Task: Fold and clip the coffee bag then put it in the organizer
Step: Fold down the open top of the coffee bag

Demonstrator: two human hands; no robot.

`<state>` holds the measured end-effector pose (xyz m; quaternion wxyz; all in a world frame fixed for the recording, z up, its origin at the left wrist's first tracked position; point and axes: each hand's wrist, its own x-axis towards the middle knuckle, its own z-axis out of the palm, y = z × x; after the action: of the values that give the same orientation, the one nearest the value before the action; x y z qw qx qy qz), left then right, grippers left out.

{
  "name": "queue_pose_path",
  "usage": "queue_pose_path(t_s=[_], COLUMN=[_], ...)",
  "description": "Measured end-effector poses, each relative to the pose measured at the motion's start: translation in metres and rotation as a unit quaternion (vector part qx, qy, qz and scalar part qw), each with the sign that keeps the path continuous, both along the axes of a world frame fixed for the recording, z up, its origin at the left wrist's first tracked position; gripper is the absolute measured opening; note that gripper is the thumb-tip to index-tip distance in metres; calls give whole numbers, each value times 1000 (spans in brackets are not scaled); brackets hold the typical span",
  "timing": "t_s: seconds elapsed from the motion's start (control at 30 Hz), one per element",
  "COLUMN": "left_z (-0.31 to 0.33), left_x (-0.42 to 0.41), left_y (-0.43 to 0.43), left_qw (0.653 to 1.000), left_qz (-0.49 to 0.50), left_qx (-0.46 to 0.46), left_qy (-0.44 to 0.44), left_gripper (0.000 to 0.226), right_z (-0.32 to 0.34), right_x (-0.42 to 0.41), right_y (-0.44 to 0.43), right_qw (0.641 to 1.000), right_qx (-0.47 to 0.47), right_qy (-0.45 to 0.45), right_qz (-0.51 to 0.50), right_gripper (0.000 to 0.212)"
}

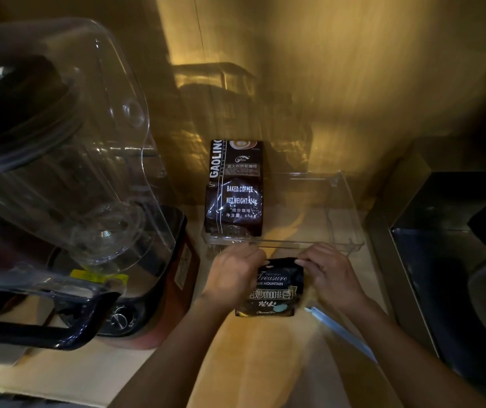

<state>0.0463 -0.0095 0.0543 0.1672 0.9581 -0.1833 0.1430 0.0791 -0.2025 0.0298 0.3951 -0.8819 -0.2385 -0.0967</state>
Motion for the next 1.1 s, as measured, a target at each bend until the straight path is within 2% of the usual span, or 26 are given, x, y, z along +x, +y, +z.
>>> queue_pose_path(t_s=[0.2, 0.27, 0.33, 0.63, 0.73, 0.83, 0.93, 1.1], left_z=[-5, -5, -4, -4, -2, 2, 5, 4], left_x=[-11, -12, -12, -21, -21, -12, -4, 3], left_y=[26, 28, 30, 34, 14, -9, -26, -30], left_qw=[999, 998, 995, 990, 995, 999, 999, 998], left_qz=[30, 50, 77, 116, 83, 31, -6, -19], left_qx=[-29, -49, -64, 24, 6, 7, -7, -62], left_qy=[21, 6, -12, -80, -62, -42, -32, -6], left_gripper=[20, 13, 19, 24, 18, 23, 16, 15], right_z=[0, -1, 0, 2, 3, 5, 4, -16], right_x=[5, 4, 3, 0, -2, -4, -7, -17], right_y=[7, 7, 9, 7, 9, 10, 8, -4], right_qw=[1000, 1000, 1000, 1000, 1000, 1000, 999, 983], right_qx=[-7, -5, -3, 14, 12, 18, 38, 91], right_qy=[-10, -11, -11, 8, 6, 13, 30, 110], right_qz=[15, 8, 3, -15, -11, -14, -20, -114], right_gripper=[11, 10, 10, 7, 5, 5, 8, 11])
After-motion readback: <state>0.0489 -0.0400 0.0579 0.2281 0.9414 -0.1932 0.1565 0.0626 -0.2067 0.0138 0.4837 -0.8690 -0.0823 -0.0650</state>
